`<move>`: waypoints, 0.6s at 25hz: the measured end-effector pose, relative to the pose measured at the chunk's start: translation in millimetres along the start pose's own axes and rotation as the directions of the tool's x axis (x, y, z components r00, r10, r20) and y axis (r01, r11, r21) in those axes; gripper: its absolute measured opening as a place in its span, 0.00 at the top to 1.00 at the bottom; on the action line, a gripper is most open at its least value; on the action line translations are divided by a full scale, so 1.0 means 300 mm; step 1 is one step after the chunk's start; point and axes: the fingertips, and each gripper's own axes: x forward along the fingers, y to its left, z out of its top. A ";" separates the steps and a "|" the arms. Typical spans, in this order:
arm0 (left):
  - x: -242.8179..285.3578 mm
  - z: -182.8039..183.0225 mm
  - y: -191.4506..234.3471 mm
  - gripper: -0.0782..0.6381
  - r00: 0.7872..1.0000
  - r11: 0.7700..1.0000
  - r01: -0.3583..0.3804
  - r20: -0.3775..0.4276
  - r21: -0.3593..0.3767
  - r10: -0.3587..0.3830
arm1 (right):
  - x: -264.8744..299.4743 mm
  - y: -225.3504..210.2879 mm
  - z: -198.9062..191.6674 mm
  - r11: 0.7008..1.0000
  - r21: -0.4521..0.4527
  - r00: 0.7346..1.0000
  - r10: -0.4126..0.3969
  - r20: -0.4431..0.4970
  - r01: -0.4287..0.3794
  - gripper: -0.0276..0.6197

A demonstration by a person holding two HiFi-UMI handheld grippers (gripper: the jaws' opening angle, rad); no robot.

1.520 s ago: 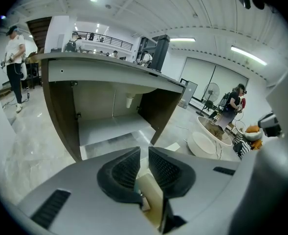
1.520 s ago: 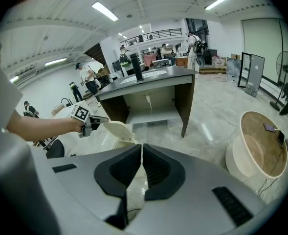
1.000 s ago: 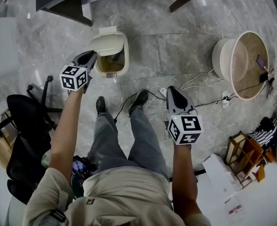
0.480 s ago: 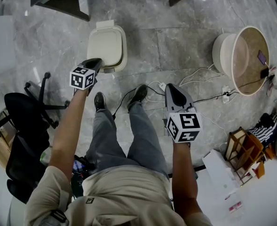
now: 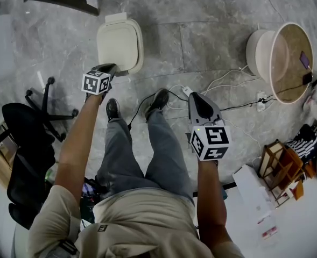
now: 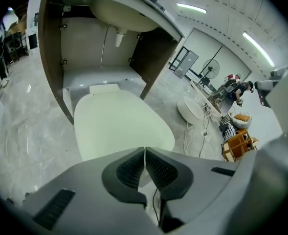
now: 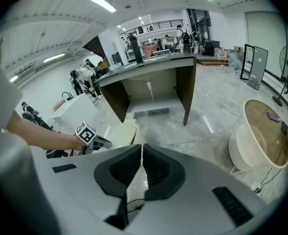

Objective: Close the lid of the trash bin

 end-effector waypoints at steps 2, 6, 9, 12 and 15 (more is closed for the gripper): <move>0.024 -0.017 0.006 0.86 1.000 1.000 -0.003 -0.016 0.002 0.003 | 0.011 -0.006 -0.018 1.000 0.003 1.000 0.001 -0.005 -0.001 0.92; 0.071 -0.040 0.015 0.86 0.999 1.000 -0.007 -0.036 -0.005 0.007 | 0.028 -0.029 -0.048 1.000 0.006 1.000 -0.002 -0.017 0.002 0.92; 0.101 -0.057 0.020 0.86 0.999 1.000 -0.007 -0.053 -0.006 0.007 | 0.033 -0.046 -0.066 1.000 0.008 1.000 -0.007 -0.025 0.007 0.92; 0.136 -0.075 0.028 0.86 0.997 1.000 -0.006 -0.073 -0.004 0.006 | 0.041 -0.061 -0.080 1.000 0.010 1.000 -0.012 -0.029 0.012 0.92; 0.162 -0.083 0.034 0.87 0.997 1.000 0.001 -0.081 -0.006 -0.002 | 0.054 -0.071 -0.091 1.000 0.013 0.999 -0.015 -0.033 0.015 0.92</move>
